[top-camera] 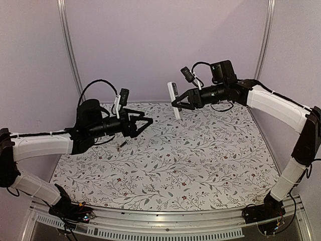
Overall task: Load the batteries into the remote control
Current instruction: Pass from the right arm to the left
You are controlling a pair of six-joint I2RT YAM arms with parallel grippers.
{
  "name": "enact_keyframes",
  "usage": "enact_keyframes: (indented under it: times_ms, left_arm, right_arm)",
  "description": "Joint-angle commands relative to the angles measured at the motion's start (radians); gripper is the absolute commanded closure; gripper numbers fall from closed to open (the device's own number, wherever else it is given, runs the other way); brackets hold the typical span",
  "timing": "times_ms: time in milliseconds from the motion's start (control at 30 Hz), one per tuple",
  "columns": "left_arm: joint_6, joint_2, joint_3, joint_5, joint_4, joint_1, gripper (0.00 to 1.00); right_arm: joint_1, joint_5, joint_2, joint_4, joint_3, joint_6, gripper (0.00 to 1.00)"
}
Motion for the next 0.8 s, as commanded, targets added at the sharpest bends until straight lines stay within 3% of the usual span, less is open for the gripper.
enact_keyframes:
  times_ms: [0, 133, 300, 600, 767]
  left_arm:
    - [0.079, 0.032, 0.022, 0.054, 0.093, -0.093, 0.01]
    - [0.084, 0.085, 0.068, 0.06, 0.14, -0.144, 0.01]
    - [0.037, 0.181, 0.141, 0.076, 0.192, -0.174, 0.0]
    - [-0.054, 0.258, 0.209, 0.132, 0.258, -0.182, 0.01]
    - [-0.113, 0.282, 0.214, 0.178, 0.341, -0.182, 0.08]
  right_arm:
    - [0.0, -0.194, -0.026, 0.284, -0.086, 0.149, 0.61]
    - [0.008, -0.245, -0.052, 0.426, -0.136, 0.238, 0.61]
    - [0.043, -0.281, -0.065, 0.486, -0.156, 0.256, 0.62]
    - [0.062, -0.297, -0.077, 0.504, -0.172, 0.247, 0.62]
    - [0.063, -0.313, -0.067, 0.51, -0.169, 0.246, 0.63]
